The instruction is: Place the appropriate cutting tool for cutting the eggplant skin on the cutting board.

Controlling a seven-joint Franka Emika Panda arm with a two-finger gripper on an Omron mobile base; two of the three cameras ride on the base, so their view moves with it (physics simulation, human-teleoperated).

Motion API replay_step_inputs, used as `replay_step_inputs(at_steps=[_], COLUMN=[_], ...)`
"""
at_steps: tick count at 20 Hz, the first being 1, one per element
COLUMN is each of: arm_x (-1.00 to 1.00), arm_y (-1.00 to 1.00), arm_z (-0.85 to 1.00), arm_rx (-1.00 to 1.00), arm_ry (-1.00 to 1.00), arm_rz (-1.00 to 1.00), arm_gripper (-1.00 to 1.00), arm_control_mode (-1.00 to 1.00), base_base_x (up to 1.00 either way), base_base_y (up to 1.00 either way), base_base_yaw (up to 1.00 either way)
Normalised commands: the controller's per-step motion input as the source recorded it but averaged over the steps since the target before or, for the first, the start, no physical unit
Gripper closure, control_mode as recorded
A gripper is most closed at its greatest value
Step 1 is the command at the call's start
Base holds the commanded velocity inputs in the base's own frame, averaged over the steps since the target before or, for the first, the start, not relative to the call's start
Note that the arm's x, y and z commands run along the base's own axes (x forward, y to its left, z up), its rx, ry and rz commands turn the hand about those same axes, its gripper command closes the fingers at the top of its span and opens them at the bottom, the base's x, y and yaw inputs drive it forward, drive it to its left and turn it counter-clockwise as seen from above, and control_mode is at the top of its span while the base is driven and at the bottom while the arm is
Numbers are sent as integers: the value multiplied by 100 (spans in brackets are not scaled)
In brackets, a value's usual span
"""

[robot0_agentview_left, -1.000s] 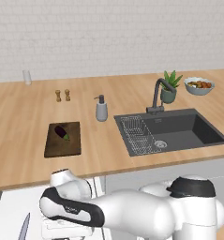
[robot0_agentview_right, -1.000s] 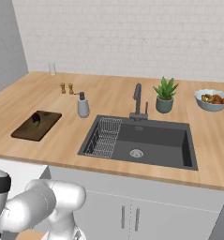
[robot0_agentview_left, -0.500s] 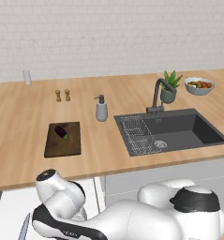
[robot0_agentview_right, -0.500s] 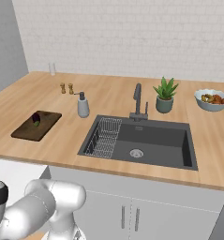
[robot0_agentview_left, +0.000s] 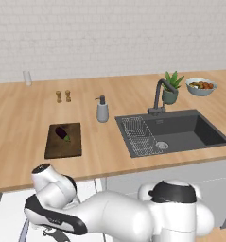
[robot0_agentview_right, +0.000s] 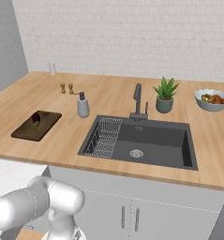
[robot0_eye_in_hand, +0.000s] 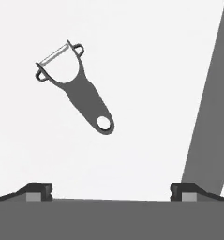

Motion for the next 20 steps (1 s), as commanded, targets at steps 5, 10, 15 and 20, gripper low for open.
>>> replay_step_inputs(at_steps=[5,10,15,20], arm_x=[-35,-14,27,43], arm_y=[3,0,3,13], arm_z=[-32,-35,-47,-48], arm_rx=[0,0,0,0], arm_ry=[6,1,4,12], arm_rz=[25,21,19,15], arm_gripper=[-100,-100,-100,-100], arm_control_mode=[-100,-100,-100,-100], base_base_x=[0,0,0,0], base_base_y=[0,0,0,0], base_base_yaw=[0,0,0,0])
